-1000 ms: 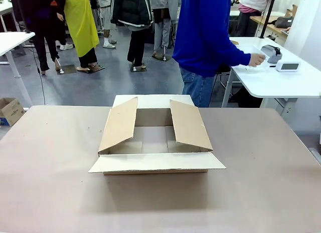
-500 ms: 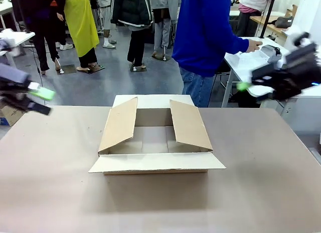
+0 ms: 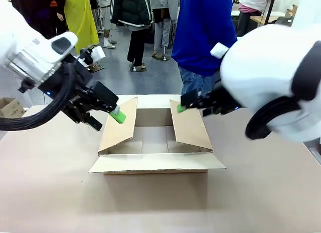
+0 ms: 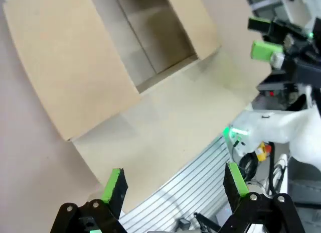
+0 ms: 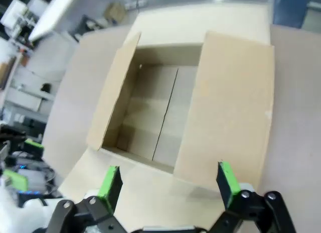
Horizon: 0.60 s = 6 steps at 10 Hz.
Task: Pack the gift set into the box.
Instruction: Place both hands on the side flaps of the Package Box and spread them outward.
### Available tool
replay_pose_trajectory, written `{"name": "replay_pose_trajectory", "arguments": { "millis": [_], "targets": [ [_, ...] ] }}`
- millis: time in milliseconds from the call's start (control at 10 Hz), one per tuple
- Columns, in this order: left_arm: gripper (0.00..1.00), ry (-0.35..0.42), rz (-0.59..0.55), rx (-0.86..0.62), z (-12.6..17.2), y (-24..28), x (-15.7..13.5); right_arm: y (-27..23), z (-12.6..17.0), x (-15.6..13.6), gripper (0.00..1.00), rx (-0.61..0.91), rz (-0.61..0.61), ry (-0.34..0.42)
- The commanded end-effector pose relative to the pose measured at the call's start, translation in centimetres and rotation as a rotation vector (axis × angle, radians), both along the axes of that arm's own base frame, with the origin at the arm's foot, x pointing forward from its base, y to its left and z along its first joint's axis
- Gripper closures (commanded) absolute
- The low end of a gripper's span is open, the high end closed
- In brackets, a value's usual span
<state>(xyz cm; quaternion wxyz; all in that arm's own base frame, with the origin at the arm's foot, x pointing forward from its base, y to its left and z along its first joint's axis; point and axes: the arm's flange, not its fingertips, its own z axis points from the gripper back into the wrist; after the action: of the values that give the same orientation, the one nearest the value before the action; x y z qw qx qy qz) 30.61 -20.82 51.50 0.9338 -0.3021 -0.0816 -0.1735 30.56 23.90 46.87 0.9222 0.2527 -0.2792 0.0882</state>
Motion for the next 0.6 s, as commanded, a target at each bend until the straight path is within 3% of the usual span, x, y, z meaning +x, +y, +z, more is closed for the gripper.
{"name": "replay_pose_trajectory", "arguments": {
  "millis": [0, 100, 400, 500],
  "targets": [
    [0.0, -0.028, -0.038, -0.038, 0.2, 1.0, 0.3, -4.4, -2.3, -3.3, 0.0, 0.03, 0.059, 0.057],
    [0.0, -0.028, -0.038, -0.038, 0.2, 1.0, 0.3, 0.0, 0.0, 0.0, 0.0, 0.0, 0.0, 0.0],
    [0.0, -0.006, -0.02, -0.03, 0.4, 0.5, 0.1, 0.0, 0.0, 0.0, 0.0, 0.0, 0.0, 0.0],
    [0.0, -0.034, 0.021, 0.069, 2.0, -1.4, 0.8, 0.0, 0.0, 0.0, 0.0, 0.0, 0.0, 0.0]
  ]
}}
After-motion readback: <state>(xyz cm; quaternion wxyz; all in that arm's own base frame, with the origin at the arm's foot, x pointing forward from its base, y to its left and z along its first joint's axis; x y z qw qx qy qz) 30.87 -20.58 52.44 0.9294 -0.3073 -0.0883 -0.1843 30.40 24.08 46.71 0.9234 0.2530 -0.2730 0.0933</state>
